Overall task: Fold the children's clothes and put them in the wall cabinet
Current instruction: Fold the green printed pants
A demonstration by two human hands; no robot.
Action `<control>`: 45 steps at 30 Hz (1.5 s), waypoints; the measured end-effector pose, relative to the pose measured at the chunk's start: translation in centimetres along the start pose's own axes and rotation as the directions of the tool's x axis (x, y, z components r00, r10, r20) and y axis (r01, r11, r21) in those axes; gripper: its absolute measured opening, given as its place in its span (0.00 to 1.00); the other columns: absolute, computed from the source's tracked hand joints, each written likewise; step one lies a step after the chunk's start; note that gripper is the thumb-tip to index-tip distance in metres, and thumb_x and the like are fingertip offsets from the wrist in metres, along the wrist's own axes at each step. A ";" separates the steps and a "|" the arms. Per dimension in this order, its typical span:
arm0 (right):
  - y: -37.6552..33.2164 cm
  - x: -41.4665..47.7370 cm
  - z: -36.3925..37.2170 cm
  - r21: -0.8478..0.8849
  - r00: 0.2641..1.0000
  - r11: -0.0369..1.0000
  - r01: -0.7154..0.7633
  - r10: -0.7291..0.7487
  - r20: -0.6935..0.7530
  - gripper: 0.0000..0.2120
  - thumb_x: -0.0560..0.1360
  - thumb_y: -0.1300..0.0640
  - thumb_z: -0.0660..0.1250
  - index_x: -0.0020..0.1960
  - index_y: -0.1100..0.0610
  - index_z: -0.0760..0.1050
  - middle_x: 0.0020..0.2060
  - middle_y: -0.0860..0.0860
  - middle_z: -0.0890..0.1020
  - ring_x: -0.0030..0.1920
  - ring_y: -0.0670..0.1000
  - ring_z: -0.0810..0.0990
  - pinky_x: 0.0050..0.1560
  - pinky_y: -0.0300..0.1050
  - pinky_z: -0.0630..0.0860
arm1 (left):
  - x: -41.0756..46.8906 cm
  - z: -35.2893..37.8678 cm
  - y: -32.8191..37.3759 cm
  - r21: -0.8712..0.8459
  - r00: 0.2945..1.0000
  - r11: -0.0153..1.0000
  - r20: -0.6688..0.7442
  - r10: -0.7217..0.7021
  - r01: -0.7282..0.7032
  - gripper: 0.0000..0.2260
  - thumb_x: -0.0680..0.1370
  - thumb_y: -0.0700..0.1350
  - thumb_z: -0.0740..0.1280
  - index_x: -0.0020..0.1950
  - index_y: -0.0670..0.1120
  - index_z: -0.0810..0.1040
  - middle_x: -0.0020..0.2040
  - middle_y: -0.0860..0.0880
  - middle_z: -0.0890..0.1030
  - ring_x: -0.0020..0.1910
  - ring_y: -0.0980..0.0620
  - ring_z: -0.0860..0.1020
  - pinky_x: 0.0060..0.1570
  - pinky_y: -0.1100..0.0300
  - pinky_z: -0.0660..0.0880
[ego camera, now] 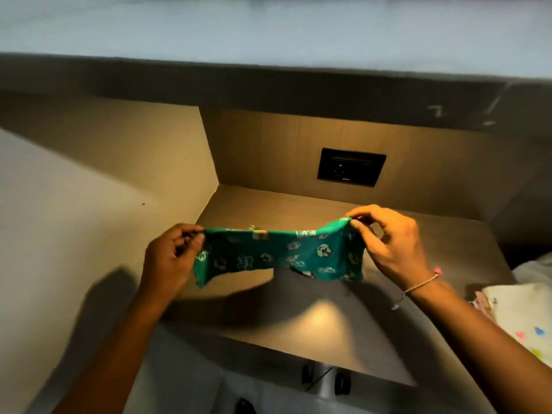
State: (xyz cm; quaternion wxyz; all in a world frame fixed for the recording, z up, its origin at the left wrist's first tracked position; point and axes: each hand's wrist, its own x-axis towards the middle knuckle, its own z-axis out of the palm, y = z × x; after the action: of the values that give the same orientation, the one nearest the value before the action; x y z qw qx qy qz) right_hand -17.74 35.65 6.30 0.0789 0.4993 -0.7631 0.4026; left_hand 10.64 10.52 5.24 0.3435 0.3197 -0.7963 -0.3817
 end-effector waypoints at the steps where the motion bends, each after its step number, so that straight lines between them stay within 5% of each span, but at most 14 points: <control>1: -0.2 0.5 -0.7 -0.006 0.999 0.999 -0.050 0.050 -0.016 0.08 0.76 0.47 0.63 0.51 0.46 0.79 0.43 0.43 0.83 0.44 0.46 0.80 0.45 0.45 0.78 | 1.4 0.6 0.4 -0.004 1.000 1.000 0.005 -0.017 0.017 0.11 0.75 0.47 0.70 0.43 0.66 0.78 0.37 0.64 0.83 0.38 0.64 0.81 0.33 0.73 0.75; 7: -0.9 6.4 -3.2 -0.081 0.970 0.972 -0.221 0.211 -0.122 0.04 0.73 0.55 0.69 0.45 0.51 0.83 0.40 0.49 0.86 0.43 0.51 0.83 0.47 0.48 0.78 | 10.4 6.8 3.4 -0.145 0.983 0.973 0.051 -0.174 0.180 0.03 0.77 0.41 0.69 0.50 0.48 0.79 0.48 0.42 0.83 0.50 0.42 0.82 0.49 0.50 0.79; 11: -2.8 9.1 -7.6 -0.023 0.925 0.983 -0.182 0.163 -0.343 0.07 0.74 0.53 0.68 0.43 0.55 0.82 0.40 0.51 0.84 0.44 0.50 0.81 0.49 0.47 0.75 | 13.6 7.1 9.0 -0.255 0.989 0.967 -0.150 -0.011 -0.028 0.06 0.77 0.45 0.68 0.53 0.47 0.80 0.47 0.46 0.83 0.40 0.54 0.81 0.31 0.60 0.78; 14: -4.3 7.0 -11.0 -0.244 0.818 0.967 -0.078 -0.078 -0.571 0.07 0.75 0.56 0.69 0.47 0.60 0.81 0.44 0.55 0.85 0.50 0.54 0.81 0.59 0.45 0.70 | 12.8 5.6 11.8 -0.232 0.933 0.939 -0.316 0.174 -0.254 0.08 0.73 0.44 0.66 0.51 0.47 0.80 0.42 0.51 0.81 0.38 0.65 0.79 0.38 0.64 0.78; 16: -4.6 3.5 -12.6 -0.362 0.864 0.928 -0.086 -0.111 -0.490 0.10 0.77 0.50 0.65 0.47 0.54 0.81 0.41 0.55 0.85 0.46 0.57 0.82 0.52 0.50 0.75 | 10.7 4.8 11.9 -0.200 0.902 0.904 -0.299 0.311 -0.378 0.10 0.73 0.43 0.65 0.53 0.51 0.80 0.45 0.59 0.81 0.43 0.69 0.78 0.47 0.67 0.77; 19: -2.9 -4.6 -11.9 -0.365 0.950 0.927 -0.084 -0.036 -0.310 0.08 0.77 0.50 0.65 0.52 0.49 0.81 0.44 0.48 0.83 0.44 0.50 0.79 0.46 0.46 0.75 | 6.1 5.8 9.2 -0.110 0.867 0.860 -0.069 0.494 -0.499 0.10 0.75 0.46 0.65 0.52 0.61 0.78 0.47 0.64 0.81 0.46 0.64 0.79 0.49 0.69 0.75; 22: -0.2 -13.4 -8.1 -0.410 0.986 0.897 -0.165 0.143 -0.085 0.08 0.72 0.55 0.72 0.51 0.51 0.83 0.42 0.50 0.84 0.41 0.54 0.80 0.41 0.49 0.77 | 2.3 8.2 3.6 0.030 0.764 0.787 0.263 0.589 -0.617 0.09 0.74 0.47 0.66 0.49 0.46 0.83 0.46 0.50 0.84 0.46 0.51 0.80 0.49 0.57 0.77; 25: 1.6 -18.9 -5.2 -0.502 0.911 0.830 -0.244 0.374 0.176 0.11 0.67 0.59 0.76 0.48 0.50 0.83 0.40 0.50 0.85 0.41 0.56 0.82 0.39 0.48 0.79 | -0.8 10.3 -1.6 0.136 0.626 0.739 0.643 0.441 -0.660 0.12 0.74 0.49 0.64 0.49 0.45 0.84 0.45 0.46 0.84 0.45 0.44 0.80 0.44 0.48 0.78; 27: 1.7 -20.2 -4.4 -0.520 0.839 0.801 -0.297 0.479 0.258 0.10 0.65 0.56 0.71 0.46 0.48 0.83 0.39 0.49 0.85 0.41 0.55 0.82 0.41 0.48 0.78 | -1.8 11.0 -3.5 0.231 0.580 0.716 0.762 0.287 -0.658 0.11 0.75 0.51 0.62 0.51 0.52 0.83 0.48 0.51 0.84 0.49 0.49 0.78 0.48 0.47 0.75; 31: 1.7 -20.2 -4.1 -0.477 0.840 0.772 -0.419 0.530 0.120 0.13 0.65 0.55 0.66 0.48 0.47 0.82 0.40 0.47 0.85 0.40 0.51 0.81 0.41 0.45 0.78 | -0.3 13.5 -2.7 0.283 0.562 0.705 0.804 0.196 -0.651 0.18 0.72 0.55 0.53 0.52 0.57 0.80 0.52 0.54 0.81 0.50 0.58 0.70 0.56 0.46 0.71; 34: 2.9 -18.5 -3.0 -0.424 0.843 0.765 -0.485 0.538 0.006 0.14 0.75 0.53 0.66 0.60 0.49 0.78 0.54 0.49 0.83 0.55 0.51 0.79 0.53 0.47 0.77 | 2.6 18.7 1.1 0.242 0.538 0.716 0.815 0.217 -0.655 0.23 0.75 0.56 0.50 0.64 0.53 0.75 0.61 0.51 0.79 0.60 0.54 0.73 0.65 0.44 0.67; 38: 5.1 -17.2 -0.6 -0.550 0.706 0.644 -0.531 0.695 0.133 0.27 0.79 0.43 0.57 0.76 0.48 0.59 0.77 0.50 0.60 0.77 0.55 0.56 0.76 0.55 0.57 | 6.5 26.8 4.5 0.293 0.457 0.625 0.882 0.116 -0.723 0.27 0.79 0.52 0.52 0.78 0.49 0.57 0.79 0.45 0.58 0.77 0.45 0.57 0.72 0.40 0.60; 42: 6.3 -18.7 0.2 -0.607 0.673 0.637 -0.476 0.708 0.214 0.30 0.80 0.39 0.49 0.79 0.47 0.47 0.79 0.49 0.49 0.79 0.55 0.42 0.78 0.55 0.43 | 7.9 29.9 3.2 0.367 0.414 0.546 0.909 -0.041 -0.753 0.26 0.82 0.52 0.51 0.79 0.52 0.49 0.80 0.48 0.49 0.79 0.45 0.46 0.76 0.39 0.46; 45: 6.8 -18.6 -0.2 -0.611 0.681 0.676 -0.413 0.674 0.285 0.30 0.81 0.39 0.47 0.79 0.47 0.44 0.79 0.48 0.47 0.78 0.54 0.40 0.77 0.55 0.39 | 7.5 28.2 0.5 0.406 0.476 0.546 0.879 -0.015 -0.733 0.26 0.81 0.54 0.48 0.79 0.54 0.48 0.80 0.49 0.49 0.79 0.46 0.47 0.75 0.38 0.43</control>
State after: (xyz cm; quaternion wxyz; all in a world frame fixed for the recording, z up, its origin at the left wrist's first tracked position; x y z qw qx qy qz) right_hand -14.35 49.93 -6.94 -0.1192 0.2849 -0.9495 0.0553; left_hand -15.97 15.98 -5.37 -0.1428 0.0200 -0.9893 -0.0223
